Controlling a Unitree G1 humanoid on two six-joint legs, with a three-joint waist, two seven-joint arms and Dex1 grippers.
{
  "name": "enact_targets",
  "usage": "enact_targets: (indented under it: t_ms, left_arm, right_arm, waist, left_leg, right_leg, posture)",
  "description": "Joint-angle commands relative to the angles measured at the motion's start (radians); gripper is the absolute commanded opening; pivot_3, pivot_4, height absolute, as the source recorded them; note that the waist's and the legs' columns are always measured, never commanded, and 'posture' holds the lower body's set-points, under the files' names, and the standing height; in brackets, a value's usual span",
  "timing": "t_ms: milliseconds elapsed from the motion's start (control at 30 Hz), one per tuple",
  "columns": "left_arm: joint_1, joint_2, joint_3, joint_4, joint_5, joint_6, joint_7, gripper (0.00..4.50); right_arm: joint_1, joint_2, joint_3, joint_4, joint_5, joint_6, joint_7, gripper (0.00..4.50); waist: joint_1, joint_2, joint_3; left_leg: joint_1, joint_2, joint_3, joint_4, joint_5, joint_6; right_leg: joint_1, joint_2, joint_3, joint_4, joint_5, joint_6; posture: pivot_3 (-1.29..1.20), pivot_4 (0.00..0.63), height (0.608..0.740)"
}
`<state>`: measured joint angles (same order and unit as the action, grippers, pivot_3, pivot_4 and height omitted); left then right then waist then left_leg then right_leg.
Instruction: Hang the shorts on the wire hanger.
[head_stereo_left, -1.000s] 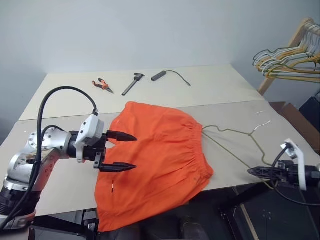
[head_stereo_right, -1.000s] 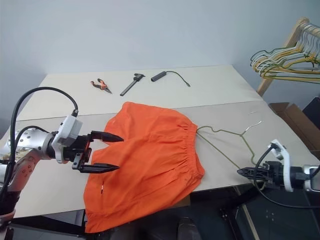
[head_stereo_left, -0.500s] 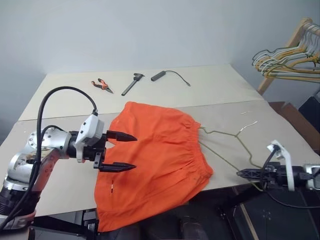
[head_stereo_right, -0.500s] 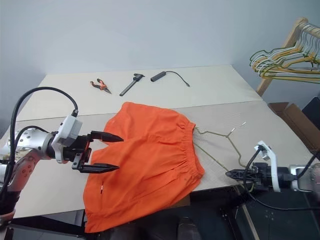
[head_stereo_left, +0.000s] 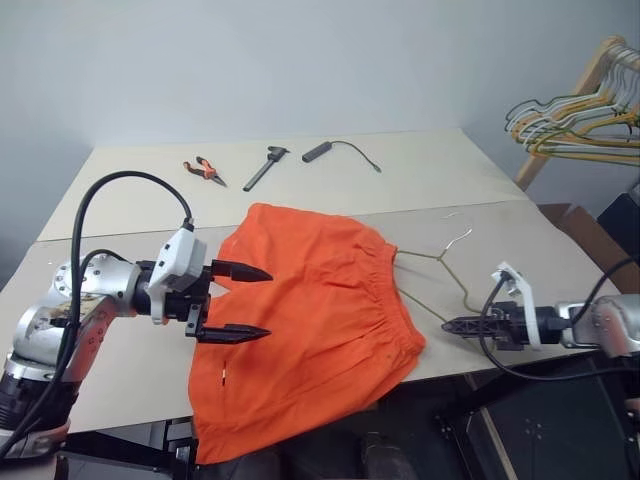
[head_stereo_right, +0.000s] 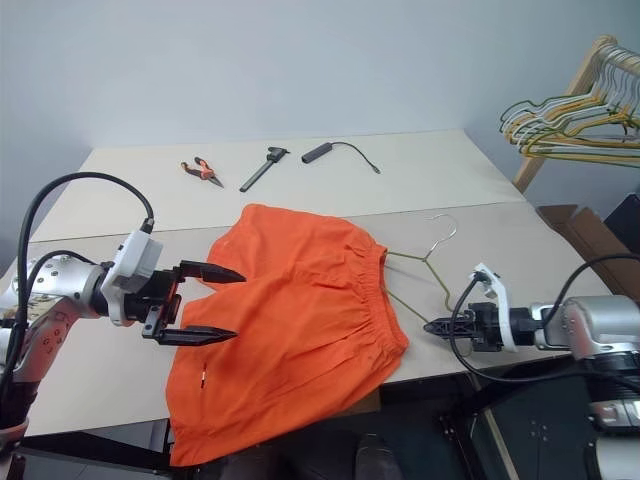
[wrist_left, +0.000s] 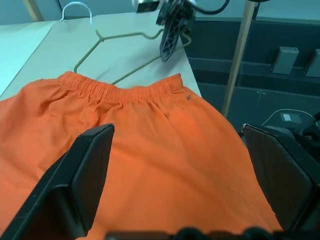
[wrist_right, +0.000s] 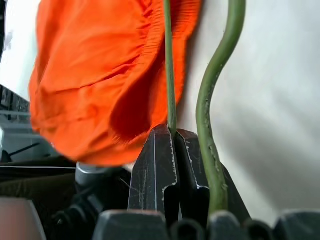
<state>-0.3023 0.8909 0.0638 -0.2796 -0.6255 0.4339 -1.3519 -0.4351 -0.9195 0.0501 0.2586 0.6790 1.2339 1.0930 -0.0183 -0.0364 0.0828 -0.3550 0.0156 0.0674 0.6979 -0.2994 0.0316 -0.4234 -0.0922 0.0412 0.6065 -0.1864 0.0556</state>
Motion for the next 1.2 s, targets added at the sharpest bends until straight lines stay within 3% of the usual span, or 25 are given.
enact_targets:
  t_ms: [33,267,567,833,1200]
  left_arm:
    - [-0.008,0.012,0.027,-0.021,-0.001,-0.015,0.005,4.45]
    - [-0.001,0.019,0.034,-0.03,-0.006,-0.013,0.011,4.45]
    - [-0.002,0.012,0.027,-0.027,-0.005,-0.017,0.01,4.45]
    - [-0.03,0.012,0.015,-0.01,0.001,-0.021,-0.002,4.45]
    - [-0.025,0.012,0.019,-0.015,0.001,-0.022,0.006,4.45]
  right_arm:
    - [-0.071,0.015,0.028,0.064,-0.041,-0.053,0.047,0.0]
    - [-0.15,0.056,0.027,0.173,-0.096,-0.11,0.066,0.0]
    - [-0.138,0.067,-0.025,0.017,-0.053,-0.074,0.061,0.0]
    - [-0.19,0.147,0.018,0.118,-0.122,-0.112,0.02,0.0]
    - [-0.243,0.141,-0.012,0.112,-0.149,-0.155,0.005,0.0]
  waist:
    - [0.001,0.0,0.0]
    - [0.003,0.0,0.0]
    - [-0.001,0.0,0.0]
    - [-0.003,0.0,0.0]
    - [-0.003,0.001,0.0]
  left_leg:
    - [0.0,0.0,0.0,0.0,0.0,0.0]
    - [0.0,0.0,0.0,0.0,0.0,0.0]
    - [0.0,0.0,0.0,0.0,0.0,0.0]
    - [0.0,0.0,0.0,0.0,0.0,-0.001]
    - [-0.002,0.0,0.0,0.0,0.0,-0.001]
  right_leg:
    - [0.0,0.0,0.0,0.0,0.0,-0.001]
    - [0.0,0.0,-0.001,0.0,0.001,-0.001]
    - [0.0,0.0,-0.001,0.0,0.001,-0.001]
    - [0.0,0.0,-0.001,0.001,0.001,-0.001]
    - [-0.001,0.0,-0.001,0.001,0.001,-0.002]
  posture:
    - [0.03,0.043,0.74]
    - [0.03,0.041,0.74]
    - [0.01,0.04,0.74]
    - [0.01,0.036,0.74]
    - [0.01,0.03,0.74]
